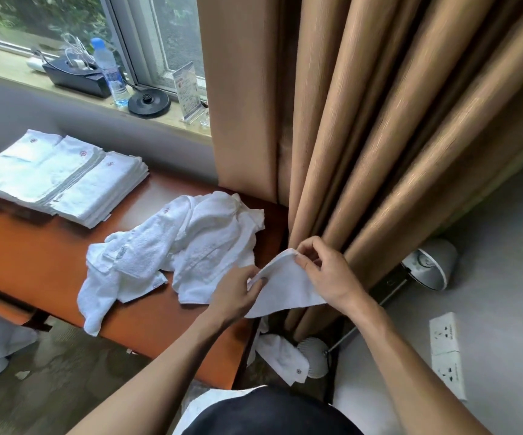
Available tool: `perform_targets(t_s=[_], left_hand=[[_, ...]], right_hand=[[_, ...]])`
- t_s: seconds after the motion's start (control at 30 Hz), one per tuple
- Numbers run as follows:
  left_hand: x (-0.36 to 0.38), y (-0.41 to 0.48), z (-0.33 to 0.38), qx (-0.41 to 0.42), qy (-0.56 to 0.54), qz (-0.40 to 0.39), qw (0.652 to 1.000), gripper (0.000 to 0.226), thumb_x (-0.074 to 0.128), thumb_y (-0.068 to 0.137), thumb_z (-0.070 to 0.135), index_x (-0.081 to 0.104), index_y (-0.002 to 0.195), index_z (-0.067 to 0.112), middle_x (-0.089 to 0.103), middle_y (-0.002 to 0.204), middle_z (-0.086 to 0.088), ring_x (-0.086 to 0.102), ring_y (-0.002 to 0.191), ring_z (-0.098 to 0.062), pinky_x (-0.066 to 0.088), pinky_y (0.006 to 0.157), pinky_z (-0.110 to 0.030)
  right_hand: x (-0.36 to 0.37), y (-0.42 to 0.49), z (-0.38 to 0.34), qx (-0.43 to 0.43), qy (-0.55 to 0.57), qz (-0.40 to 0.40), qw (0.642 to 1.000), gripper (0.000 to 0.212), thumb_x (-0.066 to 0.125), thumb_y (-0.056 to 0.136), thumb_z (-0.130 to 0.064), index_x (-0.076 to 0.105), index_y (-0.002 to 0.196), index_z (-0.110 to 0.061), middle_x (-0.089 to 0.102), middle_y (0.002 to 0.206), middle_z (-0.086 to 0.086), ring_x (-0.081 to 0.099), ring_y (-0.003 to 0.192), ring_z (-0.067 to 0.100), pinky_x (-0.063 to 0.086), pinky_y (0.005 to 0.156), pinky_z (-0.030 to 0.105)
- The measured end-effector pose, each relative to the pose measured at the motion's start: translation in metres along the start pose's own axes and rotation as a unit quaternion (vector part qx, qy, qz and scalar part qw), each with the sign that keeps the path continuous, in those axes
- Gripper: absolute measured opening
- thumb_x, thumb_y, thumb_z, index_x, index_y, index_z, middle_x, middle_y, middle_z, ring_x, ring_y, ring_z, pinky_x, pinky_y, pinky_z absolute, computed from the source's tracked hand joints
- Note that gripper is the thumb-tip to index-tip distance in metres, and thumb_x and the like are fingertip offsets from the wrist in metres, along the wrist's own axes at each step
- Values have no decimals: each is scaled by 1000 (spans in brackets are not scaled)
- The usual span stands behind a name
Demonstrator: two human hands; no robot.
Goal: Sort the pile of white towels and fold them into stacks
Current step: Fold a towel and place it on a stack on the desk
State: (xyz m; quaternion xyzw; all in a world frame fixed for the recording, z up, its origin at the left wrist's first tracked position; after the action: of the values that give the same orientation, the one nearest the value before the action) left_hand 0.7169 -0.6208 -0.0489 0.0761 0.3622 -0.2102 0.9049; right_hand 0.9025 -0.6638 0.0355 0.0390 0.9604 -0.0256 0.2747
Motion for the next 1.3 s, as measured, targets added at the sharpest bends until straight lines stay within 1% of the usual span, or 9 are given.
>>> perform_targets(t_s=[0.1, 0.27, 0.4, 0.57, 0.73, 0.8, 0.93, 1.13, 1.3], left_hand=[[14, -1, -13, -18, 44, -36, 998, 17, 60, 102, 33, 71, 98, 21, 72, 95, 11, 58, 96, -18, 44, 87, -36], [34, -4, 3, 4, 52, -72, 996, 17, 49, 107, 30, 58, 103, 16, 68, 100, 6, 58, 103, -23, 36, 95, -37], [40, -9, 26, 35, 7, -80, 996, 13, 49, 106, 21, 51, 106, 8, 67, 86, -11, 63, 82, -36, 48, 81, -44], [35, -7, 61, 95, 37, -70, 992, 11, 47, 105, 27, 50, 113, 19, 68, 92, -1, 61, 83, -24, 46, 70, -39], [37, -11, 83, 133, 62, -90, 985, 20, 51, 106, 27, 59, 123, 25, 73, 112, 7, 67, 99, -17, 52, 80, -41], [31, -11, 87, 131, 61, -78, 986, 21, 53, 106, 26, 63, 124, 23, 74, 116, 9, 67, 102, -15, 51, 82, -37], [27, -23, 62, 81, 82, -107, 988, 16, 53, 104, 32, 55, 118, 24, 71, 106, -2, 65, 93, -24, 48, 74, -38], [15, -39, 15, 12, 117, -119, 986, 19, 56, 104, 32, 65, 109, 16, 69, 100, -9, 62, 97, -29, 46, 78, -42], [-2, -44, 15, 3, 42, -51, 998, 16, 57, 104, 28, 71, 100, 23, 72, 95, 11, 66, 92, -13, 53, 78, -41]], right_hand=[[-19, -13, 21, 20, 10, 41, 999, 4, 64, 103, -25, 61, 100, -26, 67, 94, -11, 63, 91, 1, 46, 74, 12], [-36, -27, 48, 43, 53, 108, 992, 6, 63, 103, -24, 59, 99, -26, 66, 93, -9, 62, 86, -3, 45, 75, 9], [-40, -38, 62, 57, 93, 130, 985, 18, 69, 97, -14, 60, 105, -28, 67, 102, -4, 62, 93, 3, 49, 84, 14], [-25, -35, 69, 58, 7, 30, 998, 40, 75, 85, -6, 63, 117, -28, 65, 107, -2, 61, 98, 10, 46, 85, 13], [20, -39, 74, 22, -112, -95, 989, 52, 79, 86, -23, 61, 135, -22, 50, 131, -14, 40, 126, 5, 28, 105, 6], [23, -38, 68, -6, -113, -75, 991, 43, 79, 87, -25, 64, 127, -22, 52, 128, -19, 37, 124, -1, 26, 104, 5], [27, -38, 59, -24, -119, -44, 992, 13, 76, 92, -28, 64, 93, -23, 63, 100, -12, 49, 106, 5, 42, 94, 24], [19, -24, 53, -45, -129, -8, 991, 15, 80, 89, -21, 70, 91, -10, 55, 120, -8, 35, 114, 5, 21, 100, 4], [8, -27, 76, -22, -158, 10, 987, 14, 79, 91, -26, 68, 87, -18, 62, 121, -5, 43, 125, 17, 33, 109, 31]])
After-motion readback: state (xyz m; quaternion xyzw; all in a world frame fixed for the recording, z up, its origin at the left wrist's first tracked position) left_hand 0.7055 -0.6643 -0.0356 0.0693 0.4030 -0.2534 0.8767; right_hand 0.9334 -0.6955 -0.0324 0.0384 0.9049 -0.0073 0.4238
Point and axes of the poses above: each hand's wrist, its own y-axis towards the middle knuckle, its own x-axis out of the palm, z = x × y, the point moved 8 cm from there along y, towards the middle knuckle
